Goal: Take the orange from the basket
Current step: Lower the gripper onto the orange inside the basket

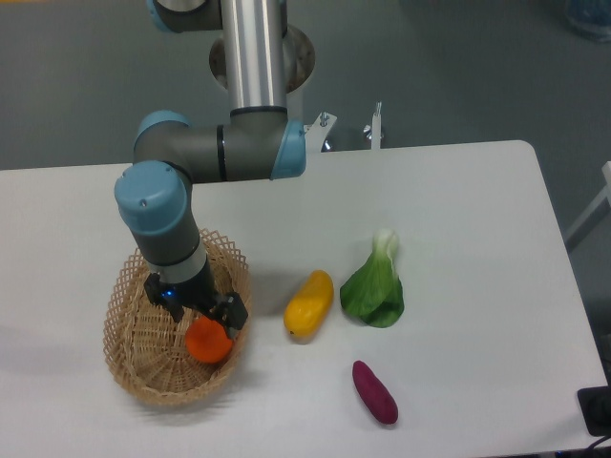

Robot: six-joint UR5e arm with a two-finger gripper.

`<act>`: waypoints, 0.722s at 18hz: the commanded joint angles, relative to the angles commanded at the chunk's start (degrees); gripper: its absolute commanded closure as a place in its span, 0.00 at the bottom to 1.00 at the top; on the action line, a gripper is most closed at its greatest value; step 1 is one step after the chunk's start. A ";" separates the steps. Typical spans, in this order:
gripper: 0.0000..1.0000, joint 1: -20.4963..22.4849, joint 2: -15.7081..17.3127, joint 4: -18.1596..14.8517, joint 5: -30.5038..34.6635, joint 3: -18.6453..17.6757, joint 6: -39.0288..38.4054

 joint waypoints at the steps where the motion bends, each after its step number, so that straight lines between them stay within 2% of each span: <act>1: 0.00 -0.26 -0.44 0.00 0.09 0.09 0.96; 13: 0.00 -0.79 -2.20 0.00 -0.35 -0.53 2.47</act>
